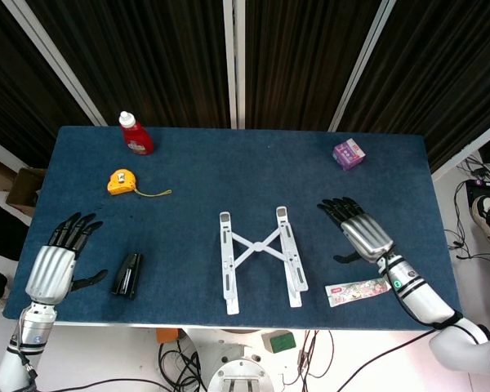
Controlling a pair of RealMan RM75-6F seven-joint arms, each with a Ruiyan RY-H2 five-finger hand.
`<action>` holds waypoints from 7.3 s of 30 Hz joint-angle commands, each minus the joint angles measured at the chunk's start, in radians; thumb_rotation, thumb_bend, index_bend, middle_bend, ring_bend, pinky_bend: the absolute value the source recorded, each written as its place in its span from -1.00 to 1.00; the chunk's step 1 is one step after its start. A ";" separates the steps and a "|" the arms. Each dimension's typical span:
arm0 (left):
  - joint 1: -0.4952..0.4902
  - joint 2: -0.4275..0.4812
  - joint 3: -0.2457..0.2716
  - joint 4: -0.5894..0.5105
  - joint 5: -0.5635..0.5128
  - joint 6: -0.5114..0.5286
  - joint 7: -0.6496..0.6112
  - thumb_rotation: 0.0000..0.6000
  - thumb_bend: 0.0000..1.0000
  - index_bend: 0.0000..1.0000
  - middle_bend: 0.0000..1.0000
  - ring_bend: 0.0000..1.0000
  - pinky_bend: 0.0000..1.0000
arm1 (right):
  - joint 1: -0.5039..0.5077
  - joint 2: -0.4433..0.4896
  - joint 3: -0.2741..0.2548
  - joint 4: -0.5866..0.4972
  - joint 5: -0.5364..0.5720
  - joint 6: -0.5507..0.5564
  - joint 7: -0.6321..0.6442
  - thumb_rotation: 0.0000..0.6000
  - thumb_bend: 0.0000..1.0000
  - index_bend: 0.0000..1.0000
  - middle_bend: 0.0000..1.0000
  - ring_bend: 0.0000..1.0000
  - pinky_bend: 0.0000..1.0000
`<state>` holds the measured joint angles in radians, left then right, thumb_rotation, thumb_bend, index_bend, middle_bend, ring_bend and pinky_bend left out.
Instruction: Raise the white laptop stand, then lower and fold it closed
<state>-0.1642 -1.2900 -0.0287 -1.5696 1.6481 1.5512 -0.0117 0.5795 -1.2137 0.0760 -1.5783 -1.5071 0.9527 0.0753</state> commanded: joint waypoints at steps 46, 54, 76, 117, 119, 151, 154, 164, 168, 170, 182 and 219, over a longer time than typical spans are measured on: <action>0.059 -0.009 0.023 0.076 -0.007 0.053 -0.079 1.00 -0.86 -0.65 -0.79 -0.91 -0.70 | 0.230 -0.500 0.297 0.397 0.318 -0.082 0.511 1.00 -0.95 -1.00 -0.87 -1.00 -1.00; 0.059 -0.008 0.022 0.073 -0.004 0.053 -0.074 1.00 -0.86 -0.65 -0.79 -0.91 -0.70 | 0.263 -0.546 0.338 0.496 0.393 -0.116 0.461 1.00 -0.95 -1.00 -0.86 -1.00 -1.00; 0.052 -0.007 0.017 0.065 -0.001 0.041 -0.067 1.00 -0.86 -0.65 -0.79 -0.91 -0.70 | 0.260 -0.467 0.275 0.451 0.409 -0.215 0.319 1.00 -1.00 -1.00 -0.88 -1.00 -1.00; 0.063 -0.014 0.021 0.078 -0.008 0.045 -0.081 1.00 -0.86 -0.65 -0.79 -0.91 -0.70 | 0.286 -0.546 0.262 0.516 0.435 -0.267 0.326 1.00 -1.00 -1.00 -0.88 -1.00 -1.00; 0.064 -0.017 0.020 0.082 -0.010 0.045 -0.086 1.00 -0.86 -0.65 -0.79 -0.91 -0.70 | 0.296 -0.571 0.264 0.556 0.438 -0.275 0.322 1.00 -1.00 -1.00 -0.88 -1.00 -1.00; -0.113 0.018 0.007 0.023 0.079 -0.144 -0.060 1.00 -0.86 -0.62 -0.79 -0.88 -0.69 | -0.011 -0.096 0.133 -0.046 0.165 0.057 0.333 1.00 -1.00 -1.00 -0.90 -1.00 -1.00; -0.140 0.005 0.010 0.014 0.088 -0.170 -0.083 1.00 -0.86 -0.62 -0.79 -0.88 -0.69 | -0.067 -0.009 0.105 -0.110 0.140 0.105 0.344 1.00 -1.00 -1.00 -0.90 -1.00 -1.00; -0.344 -0.097 0.002 0.015 0.112 -0.389 -0.333 1.00 -0.81 -0.47 -0.61 -0.74 -0.52 | -0.157 0.150 0.075 -0.180 0.063 0.208 0.432 1.00 -1.00 -1.00 -0.90 -1.00 -1.00; -0.436 -0.165 -0.033 0.042 0.073 -0.487 -0.431 1.00 -0.81 -0.47 -0.59 -0.72 -0.50 | -0.170 0.167 0.077 -0.197 0.046 0.236 0.443 1.00 -1.00 -1.00 -0.90 -1.00 -1.00; -0.477 -0.204 -0.046 0.073 0.047 -0.537 -0.471 1.00 -0.81 -0.47 -0.59 -0.72 -0.49 | -0.174 0.170 0.076 -0.202 0.044 0.242 0.442 1.00 -1.00 -1.00 -0.90 -1.00 -1.00; -0.562 -0.346 -0.086 0.272 -0.089 -0.632 -0.553 1.00 -0.81 -0.42 -0.50 -0.67 -0.41 | -0.191 0.132 0.065 -0.159 0.051 0.257 0.448 1.00 -1.00 -1.00 -0.90 -1.00 -1.00; -0.351 -0.071 -0.002 0.136 -0.205 -0.373 -0.114 1.00 -0.81 -0.43 -0.48 -0.66 -0.50 | 0.038 -0.164 0.127 0.166 0.063 -0.005 0.583 1.00 -1.00 -1.00 -0.87 -1.00 -1.00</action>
<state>-0.5605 -1.4114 -0.0399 -1.3839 1.4672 1.1395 -0.1512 0.5872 -1.3493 0.1847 -1.4340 -1.4368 0.9727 0.6500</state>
